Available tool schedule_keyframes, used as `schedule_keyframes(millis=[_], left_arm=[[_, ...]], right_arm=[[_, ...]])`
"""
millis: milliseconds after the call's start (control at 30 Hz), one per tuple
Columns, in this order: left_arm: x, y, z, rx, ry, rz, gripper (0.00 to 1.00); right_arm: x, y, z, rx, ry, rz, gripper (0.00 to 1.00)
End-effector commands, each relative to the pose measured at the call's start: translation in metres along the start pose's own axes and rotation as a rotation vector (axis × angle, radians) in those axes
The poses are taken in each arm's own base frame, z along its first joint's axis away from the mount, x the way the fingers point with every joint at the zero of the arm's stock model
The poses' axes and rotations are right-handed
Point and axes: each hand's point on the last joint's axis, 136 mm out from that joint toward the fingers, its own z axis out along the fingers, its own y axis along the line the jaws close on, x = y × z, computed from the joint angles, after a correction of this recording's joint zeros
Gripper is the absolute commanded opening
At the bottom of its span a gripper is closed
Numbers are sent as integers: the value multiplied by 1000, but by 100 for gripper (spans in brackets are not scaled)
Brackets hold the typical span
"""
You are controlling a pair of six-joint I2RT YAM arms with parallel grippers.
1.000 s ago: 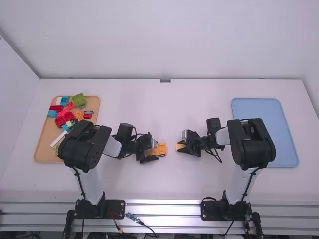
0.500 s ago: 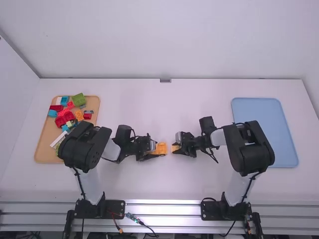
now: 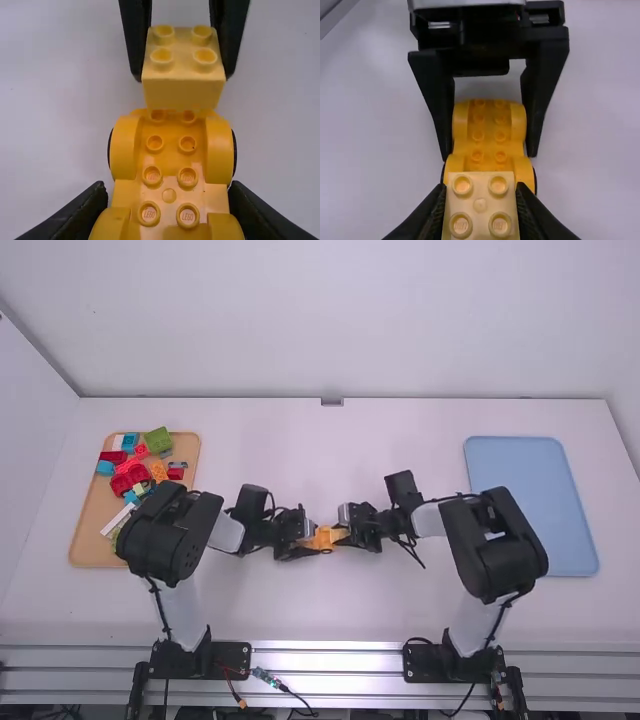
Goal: Assemble lego blocks to make yellow taxi
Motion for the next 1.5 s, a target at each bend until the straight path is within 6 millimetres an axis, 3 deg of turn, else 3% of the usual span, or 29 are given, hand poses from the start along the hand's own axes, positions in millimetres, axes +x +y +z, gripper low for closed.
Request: schedule_keyframes(millis=[0,300,533,767,1467], left_arm=[[14,-5,1,2,51,-27,43],[13,-7,0,-26,32,-6,44],[13,-7,0,-28,30,-1,45],[13,-5,1,-9,43,-29,45],[13,-6,-1,-35,29,5,45]], right_arm=[[-13,-4,1,3,-16,-5,10],[-14,-8,19,16,14,14,8],[-15,-7,20,15,16,12,7],[-6,-12,31,37,43,43,6],[-7,-3,32,-2,22,57,6]])
